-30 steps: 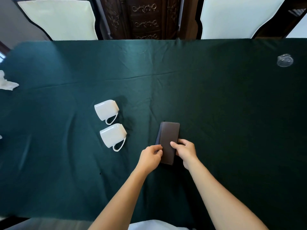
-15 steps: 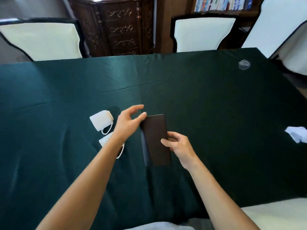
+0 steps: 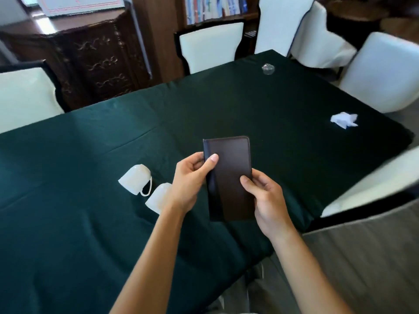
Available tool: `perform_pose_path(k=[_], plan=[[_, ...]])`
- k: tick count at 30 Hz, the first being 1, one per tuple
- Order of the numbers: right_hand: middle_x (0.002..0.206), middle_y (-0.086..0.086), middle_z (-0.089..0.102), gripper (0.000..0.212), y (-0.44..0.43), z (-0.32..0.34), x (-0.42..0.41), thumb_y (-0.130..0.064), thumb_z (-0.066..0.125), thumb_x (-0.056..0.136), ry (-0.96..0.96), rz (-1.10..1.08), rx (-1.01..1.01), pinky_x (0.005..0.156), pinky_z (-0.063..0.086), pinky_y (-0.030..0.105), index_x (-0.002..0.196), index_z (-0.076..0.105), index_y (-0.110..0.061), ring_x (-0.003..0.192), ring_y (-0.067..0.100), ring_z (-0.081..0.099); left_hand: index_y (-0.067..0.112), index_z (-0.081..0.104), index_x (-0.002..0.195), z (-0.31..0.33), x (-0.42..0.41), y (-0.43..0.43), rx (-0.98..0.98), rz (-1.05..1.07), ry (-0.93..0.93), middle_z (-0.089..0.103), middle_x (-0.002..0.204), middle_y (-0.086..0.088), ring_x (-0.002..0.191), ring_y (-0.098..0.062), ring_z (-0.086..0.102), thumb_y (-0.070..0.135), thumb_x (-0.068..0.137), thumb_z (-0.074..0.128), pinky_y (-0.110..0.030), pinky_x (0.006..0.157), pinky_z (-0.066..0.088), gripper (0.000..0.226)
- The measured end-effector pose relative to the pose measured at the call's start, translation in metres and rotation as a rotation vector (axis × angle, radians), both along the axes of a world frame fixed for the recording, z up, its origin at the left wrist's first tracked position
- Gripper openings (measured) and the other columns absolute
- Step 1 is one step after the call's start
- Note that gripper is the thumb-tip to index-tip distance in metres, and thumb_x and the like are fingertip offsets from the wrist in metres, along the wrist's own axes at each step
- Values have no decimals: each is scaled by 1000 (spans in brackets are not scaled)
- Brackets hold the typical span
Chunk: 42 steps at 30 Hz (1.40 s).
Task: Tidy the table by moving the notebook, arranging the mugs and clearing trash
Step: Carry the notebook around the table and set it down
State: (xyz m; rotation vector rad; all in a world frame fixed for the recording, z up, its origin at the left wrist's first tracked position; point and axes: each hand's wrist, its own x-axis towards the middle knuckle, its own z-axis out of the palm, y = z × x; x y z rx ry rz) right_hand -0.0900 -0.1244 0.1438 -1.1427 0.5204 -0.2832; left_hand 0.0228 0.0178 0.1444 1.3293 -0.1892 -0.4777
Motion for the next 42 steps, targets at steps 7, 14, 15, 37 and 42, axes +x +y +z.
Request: perform_pose_path(k=[7,14,15,37,42], plan=[[112,10,80,24,-7,37,-70,-2,61,97,-79,-306,31,87,61,31,116,73,-7,104,22,76,4,76,101,29,-69,-30,21,-265,-72,81,99,-12,92,-22,76,19,99,66,-38,84,59,18],[100,4,82,19,-33,63,-158,-1,64,95,-129,-682,60,77,62,27,111,73,-5,91,16,77,6,77,112,51,-151,-72,34,-532,-76,80,111,-13,109,-33,75,18,96,69,-46,95,60,22],[98,4,82,19,-39,67,-177,-1,64,95,-137,-725,61,74,61,25,111,73,-4,88,15,78,8,77,112,53,-166,-81,49,-576,-82,81,111,-11,108,-31,76,17,96,69,-45,95,60,20],[119,9,78,41,-102,83,-541,-15,75,84,-111,-901,-38,101,54,44,125,71,-13,114,25,73,0,78,101,70,-476,-204,-25,-932,-9,78,108,-22,104,-40,74,23,88,75,-50,91,61,27],[107,12,81,39,-110,80,-569,-21,78,78,-59,-974,-41,100,55,50,114,75,-7,103,27,77,6,82,103,76,-502,-220,-20,-945,-20,80,108,-19,104,-36,76,22,84,72,-44,89,62,26]])
